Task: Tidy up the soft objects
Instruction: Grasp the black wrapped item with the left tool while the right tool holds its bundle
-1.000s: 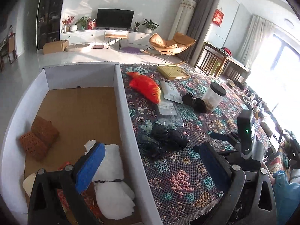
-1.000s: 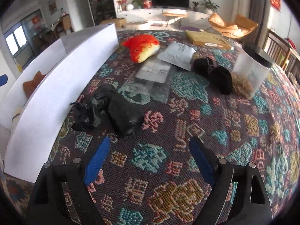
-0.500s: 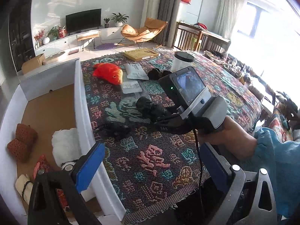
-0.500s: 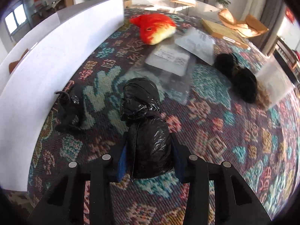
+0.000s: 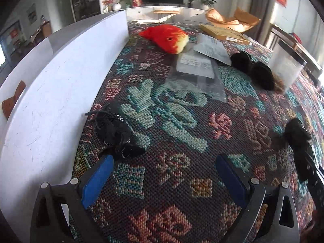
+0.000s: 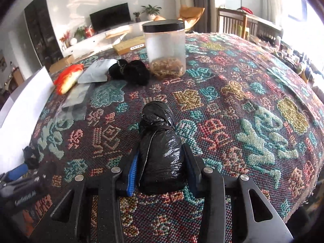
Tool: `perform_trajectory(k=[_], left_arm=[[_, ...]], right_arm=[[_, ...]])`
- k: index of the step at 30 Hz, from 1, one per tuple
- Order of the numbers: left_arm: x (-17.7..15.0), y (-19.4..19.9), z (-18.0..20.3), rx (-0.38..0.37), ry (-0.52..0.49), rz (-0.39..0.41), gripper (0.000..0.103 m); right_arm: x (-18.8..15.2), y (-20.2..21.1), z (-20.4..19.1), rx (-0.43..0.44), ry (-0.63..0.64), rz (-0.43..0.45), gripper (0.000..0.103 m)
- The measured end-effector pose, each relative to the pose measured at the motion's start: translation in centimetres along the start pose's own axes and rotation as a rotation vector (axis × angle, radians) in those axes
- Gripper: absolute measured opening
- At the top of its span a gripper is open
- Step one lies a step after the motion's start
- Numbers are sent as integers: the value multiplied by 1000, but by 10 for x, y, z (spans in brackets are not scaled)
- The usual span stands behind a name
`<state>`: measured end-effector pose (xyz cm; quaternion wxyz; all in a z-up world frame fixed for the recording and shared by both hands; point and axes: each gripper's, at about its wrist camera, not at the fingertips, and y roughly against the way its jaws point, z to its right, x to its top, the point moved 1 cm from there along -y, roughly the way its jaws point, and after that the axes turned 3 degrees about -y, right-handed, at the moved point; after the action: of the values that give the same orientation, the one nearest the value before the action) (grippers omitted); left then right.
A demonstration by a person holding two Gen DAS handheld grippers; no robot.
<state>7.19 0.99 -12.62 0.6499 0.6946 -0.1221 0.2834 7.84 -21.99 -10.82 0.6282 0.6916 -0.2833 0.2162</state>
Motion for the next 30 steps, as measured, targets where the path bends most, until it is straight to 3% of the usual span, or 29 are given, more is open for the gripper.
perform_trajectory(k=[3, 6, 10, 12, 18, 21, 22, 23, 26, 30], left_arm=[[9, -10, -14, 60, 81, 5, 100], [11, -13, -26, 65, 135, -14, 100], [7, -3, -18, 71, 81, 26, 100], [12, -9, -18, 113, 65, 19, 100], [37, -40, -22, 172, 131, -9, 103], [48, -50, -24, 112, 120, 8, 102], [51, -51, -21, 89, 83, 16, 98], [51, -48, -15, 62, 37, 37, 86], [40, -39, 9, -52, -105, 43, 86], [12, -16, 50, -316, -305, 71, 86]], right_arm=[[1, -6, -1, 8, -9, -1, 42], [2, -10, 5, 22, -40, -3, 42], [2, -11, 8, 28, -55, -5, 42], [1, -10, 7, 28, -50, -2, 42], [1, -10, 8, 32, -55, 0, 42], [1, -9, 9, 36, -59, 0, 42], [1, -9, 10, 37, -62, 0, 42], [1, -9, 11, 38, -66, 0, 42], [1, -10, 13, 43, -84, 2, 42], [1, -6, 21, 30, -120, 21, 42]])
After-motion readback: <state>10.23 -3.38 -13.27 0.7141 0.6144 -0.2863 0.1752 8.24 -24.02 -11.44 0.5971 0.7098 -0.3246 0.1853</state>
